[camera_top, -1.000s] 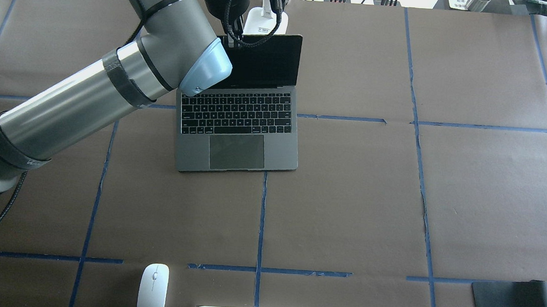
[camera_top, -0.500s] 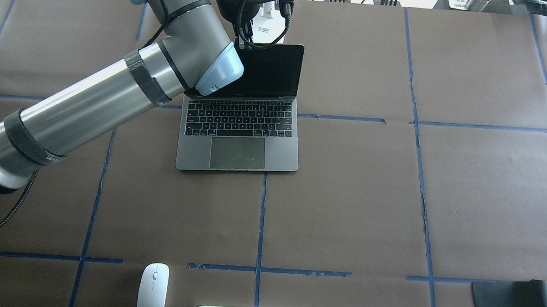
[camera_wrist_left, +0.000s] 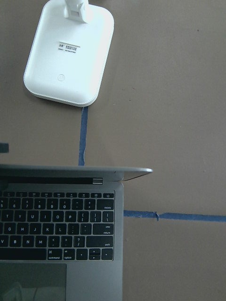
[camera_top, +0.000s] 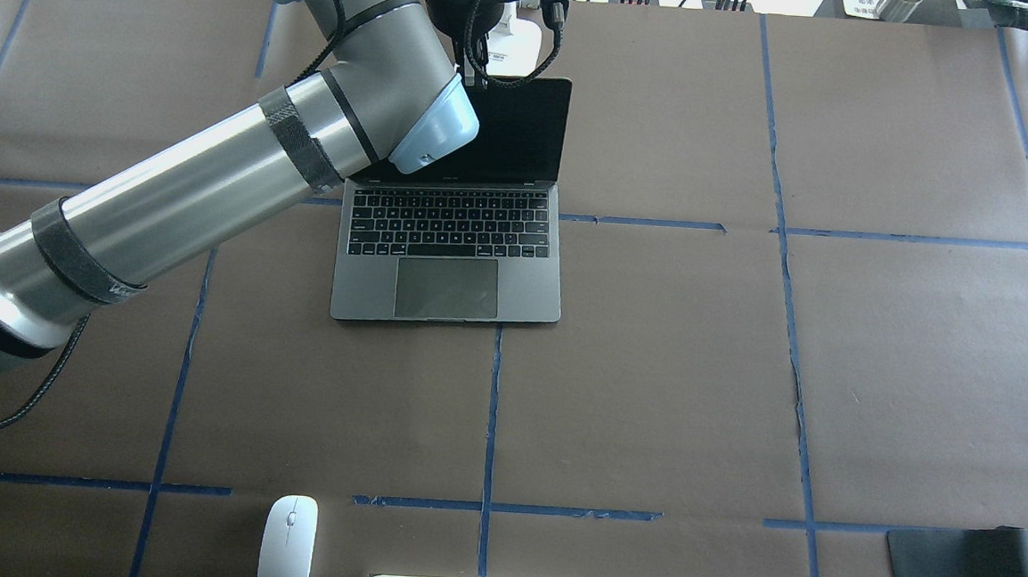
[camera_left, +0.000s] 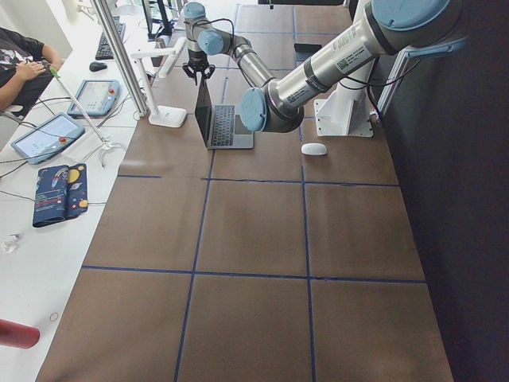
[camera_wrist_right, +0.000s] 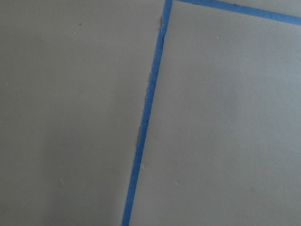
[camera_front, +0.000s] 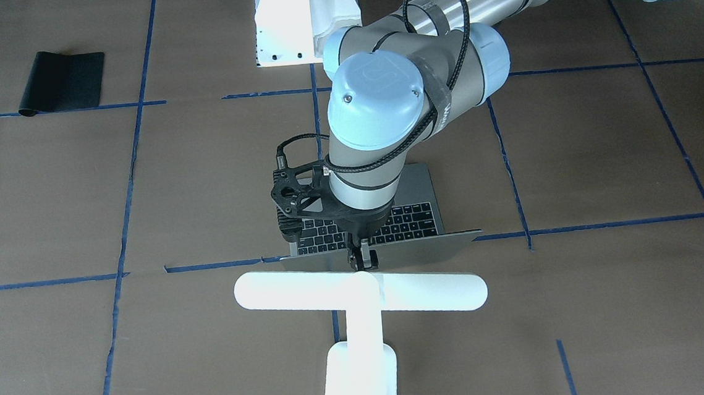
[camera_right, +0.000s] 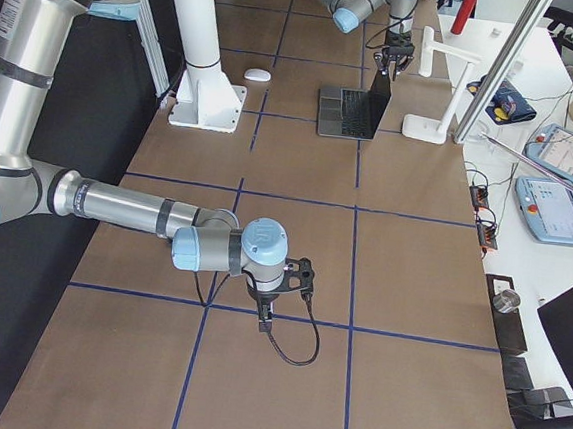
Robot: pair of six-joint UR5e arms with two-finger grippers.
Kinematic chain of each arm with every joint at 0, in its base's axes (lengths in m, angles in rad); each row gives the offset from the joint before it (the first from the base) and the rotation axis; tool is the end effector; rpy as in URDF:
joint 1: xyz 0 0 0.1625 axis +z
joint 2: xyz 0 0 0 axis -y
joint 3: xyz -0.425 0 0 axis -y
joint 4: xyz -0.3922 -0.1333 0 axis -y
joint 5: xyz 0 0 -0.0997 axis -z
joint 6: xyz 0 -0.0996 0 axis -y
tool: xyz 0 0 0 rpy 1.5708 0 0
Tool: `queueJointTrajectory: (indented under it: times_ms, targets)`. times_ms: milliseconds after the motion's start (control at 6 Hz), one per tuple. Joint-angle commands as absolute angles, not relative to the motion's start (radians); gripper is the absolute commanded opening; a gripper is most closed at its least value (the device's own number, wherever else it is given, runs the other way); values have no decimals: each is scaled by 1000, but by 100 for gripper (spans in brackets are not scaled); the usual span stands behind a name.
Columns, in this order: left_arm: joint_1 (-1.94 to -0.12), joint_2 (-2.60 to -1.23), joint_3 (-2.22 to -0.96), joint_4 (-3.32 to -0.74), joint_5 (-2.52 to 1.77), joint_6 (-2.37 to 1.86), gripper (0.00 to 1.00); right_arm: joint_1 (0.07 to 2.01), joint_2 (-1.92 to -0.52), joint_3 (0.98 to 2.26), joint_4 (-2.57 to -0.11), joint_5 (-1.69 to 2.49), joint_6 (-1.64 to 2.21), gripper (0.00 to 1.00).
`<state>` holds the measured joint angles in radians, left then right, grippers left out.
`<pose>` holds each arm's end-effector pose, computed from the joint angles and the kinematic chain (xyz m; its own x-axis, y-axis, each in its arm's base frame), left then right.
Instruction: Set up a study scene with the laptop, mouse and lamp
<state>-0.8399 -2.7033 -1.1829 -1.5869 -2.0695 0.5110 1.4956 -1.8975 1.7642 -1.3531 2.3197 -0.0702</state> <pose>0.4741 -0.6571 0.0717 0.1419 0.9893 0.0350 -0.6339 0.0637 0.7708 0.0384 -0.3617 0.6814 0.7190 -0.1817 0.6708 0.1256 0.9833 0.1317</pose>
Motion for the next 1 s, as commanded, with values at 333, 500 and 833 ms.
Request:
queueJointTrajectory:
  times_ms: [333,500,833]
  targets:
    - [-885,-2535,-1444,-1571,-2077,558,56,1496,-1898,1764,-1353,2321,-71,100]
    - [-890,-2420,-1565,-1568,-2075,580,60,1496,-1888,1767,-1350,2319,-72,100]
    - [-968,-2163,-1826,-1440,-2075,612,68,1496,-1875,1790,-1350,2322,-72,100]
